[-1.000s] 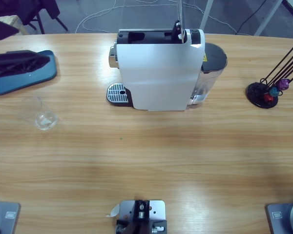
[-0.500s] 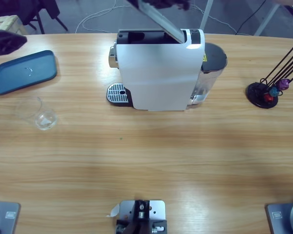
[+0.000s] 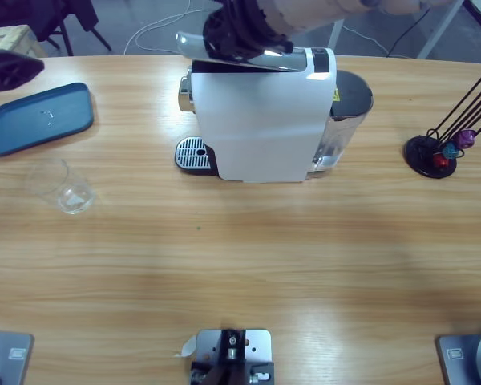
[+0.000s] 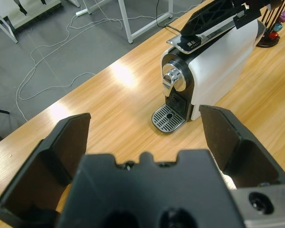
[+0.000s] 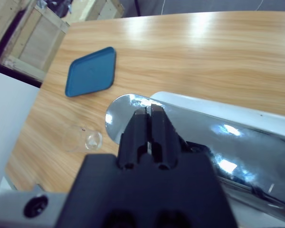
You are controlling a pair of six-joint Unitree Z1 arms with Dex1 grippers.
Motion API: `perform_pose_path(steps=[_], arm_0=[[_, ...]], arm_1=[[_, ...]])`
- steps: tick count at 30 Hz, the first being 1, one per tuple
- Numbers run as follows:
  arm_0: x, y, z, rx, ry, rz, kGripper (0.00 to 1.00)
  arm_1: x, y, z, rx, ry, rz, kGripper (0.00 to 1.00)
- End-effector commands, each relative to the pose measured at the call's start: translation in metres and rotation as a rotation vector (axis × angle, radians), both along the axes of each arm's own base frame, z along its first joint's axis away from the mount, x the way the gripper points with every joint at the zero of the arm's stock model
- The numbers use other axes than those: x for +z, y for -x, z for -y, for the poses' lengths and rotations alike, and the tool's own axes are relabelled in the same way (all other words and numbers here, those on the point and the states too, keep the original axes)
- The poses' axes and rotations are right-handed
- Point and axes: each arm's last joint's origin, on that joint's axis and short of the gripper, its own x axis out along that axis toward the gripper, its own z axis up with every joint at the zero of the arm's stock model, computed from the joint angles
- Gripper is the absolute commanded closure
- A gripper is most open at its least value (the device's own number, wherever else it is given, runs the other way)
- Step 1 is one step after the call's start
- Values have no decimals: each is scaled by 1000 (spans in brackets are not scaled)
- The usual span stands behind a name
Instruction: Pour coffee
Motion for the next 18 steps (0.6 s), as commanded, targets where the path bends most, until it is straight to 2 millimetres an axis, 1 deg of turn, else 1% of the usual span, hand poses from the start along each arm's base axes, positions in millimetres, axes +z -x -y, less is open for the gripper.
perform_pose_path(steps=[1, 5, 7, 8, 10, 11, 12, 13, 14, 15, 16, 18], arm_0=[[-11, -2, 0, 27, -31, -44, 0], [-15, -4, 2, 28, -43, -58, 0], [-17, -5, 2, 30, -53, -72, 0], [-18, -4, 2, 30, -57, -75, 0], [-19, -3, 0, 46, -51, -87, 0], [-20, -3, -2, 64, -46, -96, 0], [-22, -2, -4, 85, -41, -106, 0], [-25, -2, -6, 106, -45, -115, 0], [-28, -3, -7, 127, -58, -124, 0], [-32, -5, -10, 180, -84, -131, 0], [-35, -8, -12, 237, -91, -146, 0], [-42, -13, -14, 341, -76, -174, 0]], arm_1=[[-115, -8, -31, 54, 311, -271, 1000], [-120, -7, -30, 54, 325, -282, 1000], [-120, -7, -29, 51, 325, -281, 1000], [-116, -7, -29, 48, 320, -272, 1000], [-99, -6, -27, 67, 292, -207, 1000], [-79, -4, -24, 122, 282, -116, 1000], [-60, 0, -20, 159, 277, -44, 876], [-40, 5, -13, 180, 275, 21, 212], [-14, 15, -2, 193, 266, 100, 2], [4, 23, 8, 169, 261, 152, 0], [17, 32, 19, 140, 258, 185, 0], [32, 57, 43, 119, 260, 217, 0]])
